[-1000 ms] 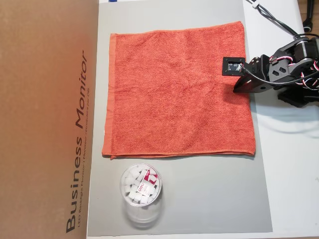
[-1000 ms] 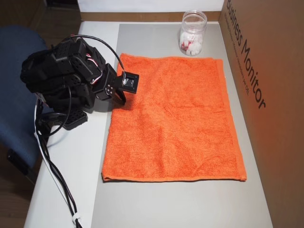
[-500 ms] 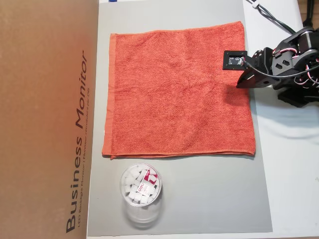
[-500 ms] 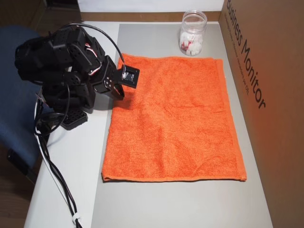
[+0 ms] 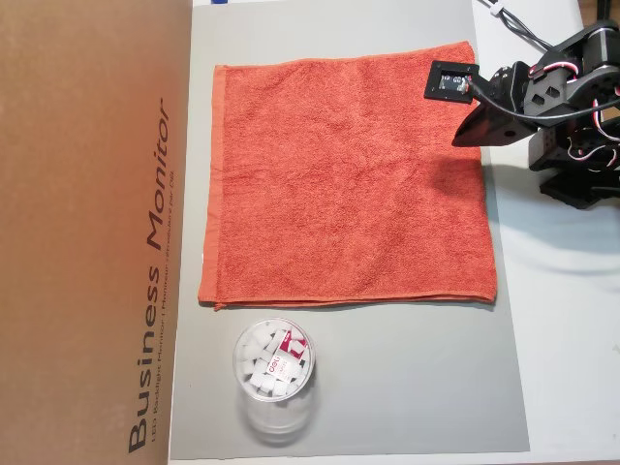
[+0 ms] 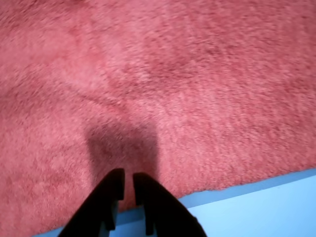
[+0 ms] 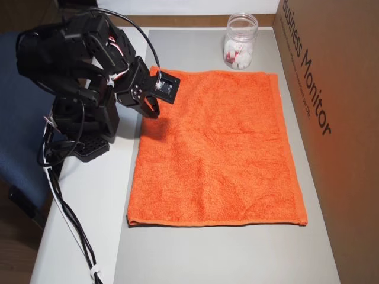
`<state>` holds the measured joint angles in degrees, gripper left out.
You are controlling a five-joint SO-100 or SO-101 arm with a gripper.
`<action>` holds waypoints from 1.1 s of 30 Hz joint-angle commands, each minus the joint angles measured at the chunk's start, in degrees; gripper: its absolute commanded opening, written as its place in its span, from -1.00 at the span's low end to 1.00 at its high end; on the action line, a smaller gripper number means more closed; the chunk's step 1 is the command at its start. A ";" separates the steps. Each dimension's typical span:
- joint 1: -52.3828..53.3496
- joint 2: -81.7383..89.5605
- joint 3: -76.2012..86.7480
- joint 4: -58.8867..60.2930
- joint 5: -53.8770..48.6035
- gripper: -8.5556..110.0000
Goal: Fold the blanket.
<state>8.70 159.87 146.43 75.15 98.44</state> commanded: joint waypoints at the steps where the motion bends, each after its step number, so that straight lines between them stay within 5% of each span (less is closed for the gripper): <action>1: 2.55 -1.49 -4.48 0.18 -0.35 -0.86; 10: 9.84 -3.43 -10.55 0.88 -0.62 -0.86; 23: 20.21 -3.43 -29.09 22.68 -0.62 -0.86; 33: 34.63 -3.52 -31.90 22.32 -0.70 -0.86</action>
<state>39.38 156.53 116.89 97.73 98.35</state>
